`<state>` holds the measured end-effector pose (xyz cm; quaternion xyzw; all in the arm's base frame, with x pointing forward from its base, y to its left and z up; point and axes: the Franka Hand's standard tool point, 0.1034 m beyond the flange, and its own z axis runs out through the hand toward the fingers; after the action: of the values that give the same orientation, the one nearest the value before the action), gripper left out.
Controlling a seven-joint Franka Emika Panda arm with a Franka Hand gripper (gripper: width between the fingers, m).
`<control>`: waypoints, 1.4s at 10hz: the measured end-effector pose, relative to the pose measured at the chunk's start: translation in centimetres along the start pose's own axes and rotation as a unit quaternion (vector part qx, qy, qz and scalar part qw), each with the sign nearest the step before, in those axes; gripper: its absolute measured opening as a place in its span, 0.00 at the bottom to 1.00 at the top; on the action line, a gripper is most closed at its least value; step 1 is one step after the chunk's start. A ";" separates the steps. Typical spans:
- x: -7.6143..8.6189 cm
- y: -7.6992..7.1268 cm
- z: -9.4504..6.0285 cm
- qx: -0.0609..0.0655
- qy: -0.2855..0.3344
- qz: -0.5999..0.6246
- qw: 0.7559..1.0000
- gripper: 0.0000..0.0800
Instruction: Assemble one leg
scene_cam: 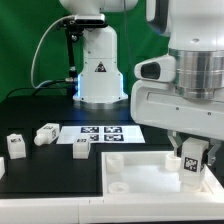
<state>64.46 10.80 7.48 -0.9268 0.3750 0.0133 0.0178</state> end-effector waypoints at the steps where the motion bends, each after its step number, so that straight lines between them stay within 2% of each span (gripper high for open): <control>1: 0.1 0.1 0.0 0.009 0.001 0.079 0.997 0.36; 4: 0.0 0.3 0.1 0.038 -0.016 0.269 0.962 0.36; 6: 0.0 0.3 0.1 0.039 -0.019 0.311 0.949 0.36; 7: 0.0 0.3 0.1 0.039 -0.018 0.308 0.950 0.36; 8: -0.2 0.2 0.1 0.038 -0.017 0.259 0.965 0.42; 9: -0.5 -0.3 -0.1 0.039 -0.018 0.193 0.980 0.65; 10: -0.9 -0.4 -0.2 0.032 -0.018 0.098 0.994 0.65; 11: -1.3 -0.1 -0.1 0.025 -0.025 0.025 0.999 0.78; 14: -1.3 -0.1 -0.1 0.027 -0.023 -0.094 0.995 0.81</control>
Offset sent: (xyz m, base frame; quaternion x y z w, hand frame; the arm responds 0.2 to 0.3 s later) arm 0.0007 0.0111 -0.0008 0.1081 -0.0344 0.3468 0.9310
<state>63.58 11.75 7.59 -0.9565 0.2859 0.0230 0.0529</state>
